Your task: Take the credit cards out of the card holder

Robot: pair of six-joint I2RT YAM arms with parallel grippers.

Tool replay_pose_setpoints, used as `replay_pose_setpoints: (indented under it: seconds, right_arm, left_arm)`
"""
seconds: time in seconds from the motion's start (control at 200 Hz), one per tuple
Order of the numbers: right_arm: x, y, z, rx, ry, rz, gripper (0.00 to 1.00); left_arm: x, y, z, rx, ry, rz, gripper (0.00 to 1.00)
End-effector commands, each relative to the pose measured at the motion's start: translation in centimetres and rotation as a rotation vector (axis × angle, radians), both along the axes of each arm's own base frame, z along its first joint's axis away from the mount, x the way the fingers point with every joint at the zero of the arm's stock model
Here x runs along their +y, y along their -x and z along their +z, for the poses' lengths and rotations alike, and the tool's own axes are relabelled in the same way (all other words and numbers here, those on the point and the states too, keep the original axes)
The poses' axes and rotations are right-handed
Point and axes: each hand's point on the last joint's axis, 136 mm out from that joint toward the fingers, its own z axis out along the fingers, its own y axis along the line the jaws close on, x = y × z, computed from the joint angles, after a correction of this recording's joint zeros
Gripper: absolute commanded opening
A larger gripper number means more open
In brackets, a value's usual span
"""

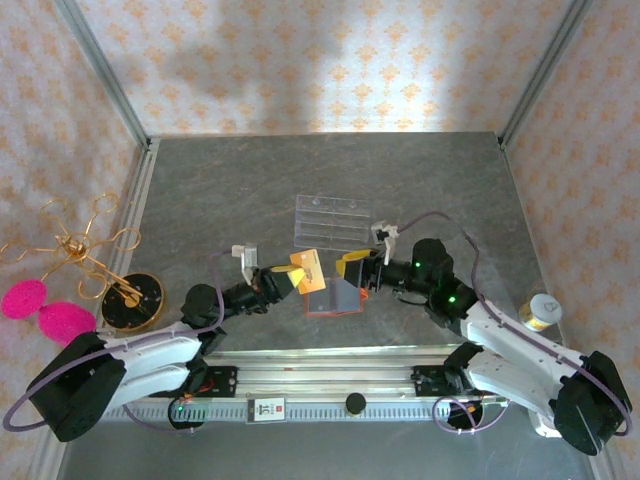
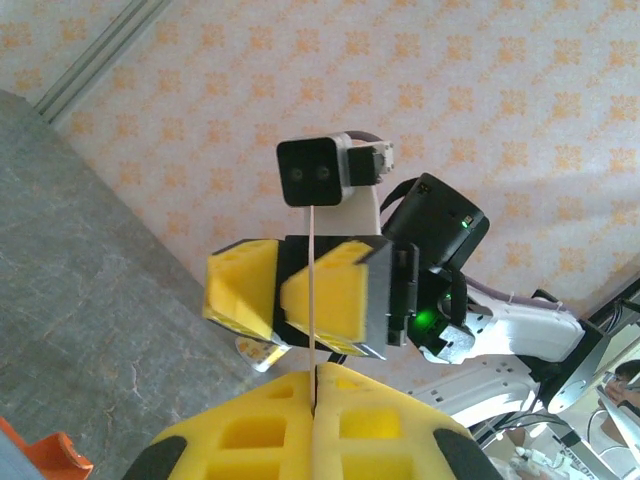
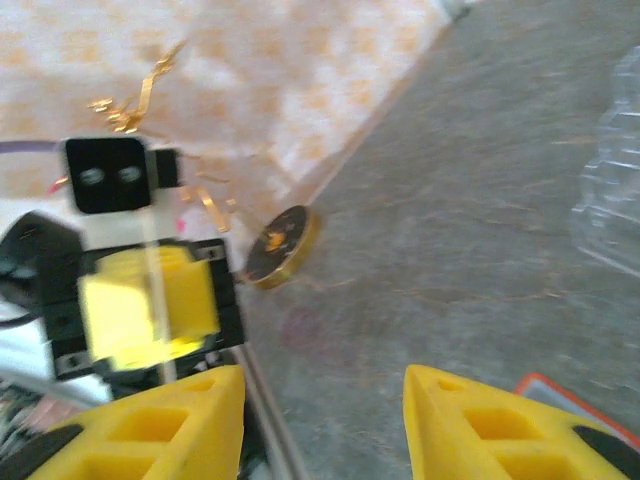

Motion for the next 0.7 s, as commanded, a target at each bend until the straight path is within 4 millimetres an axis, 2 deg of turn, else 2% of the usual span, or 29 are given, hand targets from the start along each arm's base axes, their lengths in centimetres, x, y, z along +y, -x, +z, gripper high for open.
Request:
replay_pose_setpoints:
  seconds: [0.0, 0.21, 0.546, 0.696]
  right_arm:
    - [0.7, 2.5, 3.3, -0.107, -0.106, 0.155, 0.47]
    - [1.8, 3.9, 3.7, -0.091, -0.116, 0.275, 0.47]
    - [2.7, 3.1, 3.9, -0.088, -0.107, 0.259, 0.46]
    - [2.5, 2.6, 4.1, -0.105, -0.125, 0.217, 0.46]
  left_arm:
    - [0.0, 0.7, 0.7, -0.059, -0.004, -0.02, 0.0]
    - [0.0, 1.2, 1.3, -0.082, 0.01, -0.04, 0.0]
    - [0.0, 1.9, 2.4, -0.109, 0.049, -0.073, 0.0]
    - [0.1, 2.1, 3.0, -0.121, 0.061, -0.081, 0.0]
